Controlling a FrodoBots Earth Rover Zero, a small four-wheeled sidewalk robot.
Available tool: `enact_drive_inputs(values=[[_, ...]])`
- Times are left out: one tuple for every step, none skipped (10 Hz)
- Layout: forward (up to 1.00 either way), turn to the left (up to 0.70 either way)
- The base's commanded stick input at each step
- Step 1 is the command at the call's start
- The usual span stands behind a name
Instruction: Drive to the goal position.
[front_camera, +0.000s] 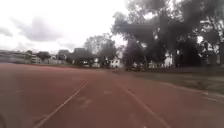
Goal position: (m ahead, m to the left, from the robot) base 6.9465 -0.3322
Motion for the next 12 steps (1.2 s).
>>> enact_drive_inputs(values=[[0.67, 0.0], [0.67, 0.0], [0.67, 0.0], [0.67, 0.0], [0.67, 0.0], [0.67, 0.0], [0.67, 0.0], [0.67, 0.0], [0.67, 0.0], [0.67, 0.0], [0.67, 0.0], [0.67, 0.0]])
